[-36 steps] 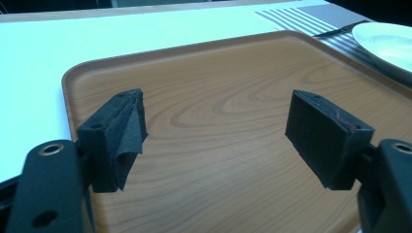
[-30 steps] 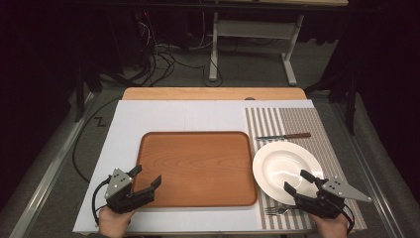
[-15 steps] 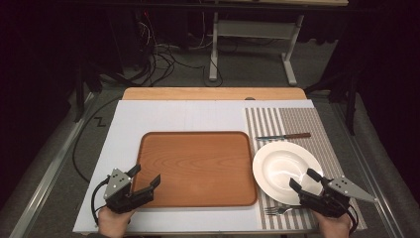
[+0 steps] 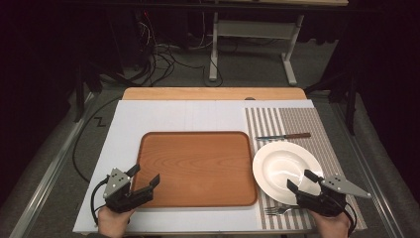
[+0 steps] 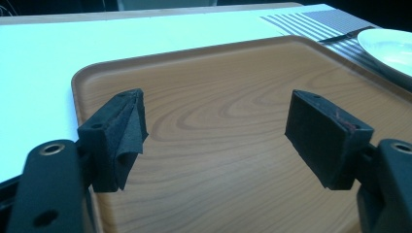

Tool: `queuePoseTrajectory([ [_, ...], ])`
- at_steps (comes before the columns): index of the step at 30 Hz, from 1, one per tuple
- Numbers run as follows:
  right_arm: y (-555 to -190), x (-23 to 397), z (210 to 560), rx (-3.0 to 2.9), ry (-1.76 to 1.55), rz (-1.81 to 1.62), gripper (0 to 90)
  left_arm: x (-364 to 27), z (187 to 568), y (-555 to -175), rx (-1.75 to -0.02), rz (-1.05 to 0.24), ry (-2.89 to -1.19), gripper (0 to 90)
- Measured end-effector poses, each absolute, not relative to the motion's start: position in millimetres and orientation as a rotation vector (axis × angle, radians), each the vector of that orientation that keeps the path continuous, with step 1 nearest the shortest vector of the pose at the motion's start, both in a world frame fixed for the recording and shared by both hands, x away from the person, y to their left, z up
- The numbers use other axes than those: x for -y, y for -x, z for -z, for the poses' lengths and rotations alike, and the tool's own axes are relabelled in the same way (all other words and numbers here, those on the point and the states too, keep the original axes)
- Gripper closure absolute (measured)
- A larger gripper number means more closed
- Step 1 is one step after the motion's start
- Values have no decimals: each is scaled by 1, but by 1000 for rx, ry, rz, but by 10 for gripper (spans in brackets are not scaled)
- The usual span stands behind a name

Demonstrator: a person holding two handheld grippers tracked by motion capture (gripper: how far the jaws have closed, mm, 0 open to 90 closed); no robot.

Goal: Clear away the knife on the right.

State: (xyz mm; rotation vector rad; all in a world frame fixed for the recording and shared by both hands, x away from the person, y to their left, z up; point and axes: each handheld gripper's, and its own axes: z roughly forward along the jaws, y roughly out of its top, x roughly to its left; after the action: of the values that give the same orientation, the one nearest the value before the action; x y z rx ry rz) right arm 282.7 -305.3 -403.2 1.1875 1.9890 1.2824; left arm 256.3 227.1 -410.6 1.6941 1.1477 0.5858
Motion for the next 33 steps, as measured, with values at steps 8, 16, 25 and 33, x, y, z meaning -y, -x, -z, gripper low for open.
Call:
queuePoseTrajectory([
  [8, -285, 303, 394, -2077, -1226, -1199, 303, -229, 411, -257, -1159, -586, -1687, 238],
  [16, -293, 300, 382, -2218, -1273, -1053, 356, -228, 411, -257, -1161, -587, -1688, 237],
  [25, -302, 300, 366, -2314, -1330, -898, 382, -228, 411, -257, -1163, -588, -1689, 237],
  [33, -304, 296, 360, -2337, -1356, -784, 368, -229, 411, -257, -1172, -592, -1679, 236],
])
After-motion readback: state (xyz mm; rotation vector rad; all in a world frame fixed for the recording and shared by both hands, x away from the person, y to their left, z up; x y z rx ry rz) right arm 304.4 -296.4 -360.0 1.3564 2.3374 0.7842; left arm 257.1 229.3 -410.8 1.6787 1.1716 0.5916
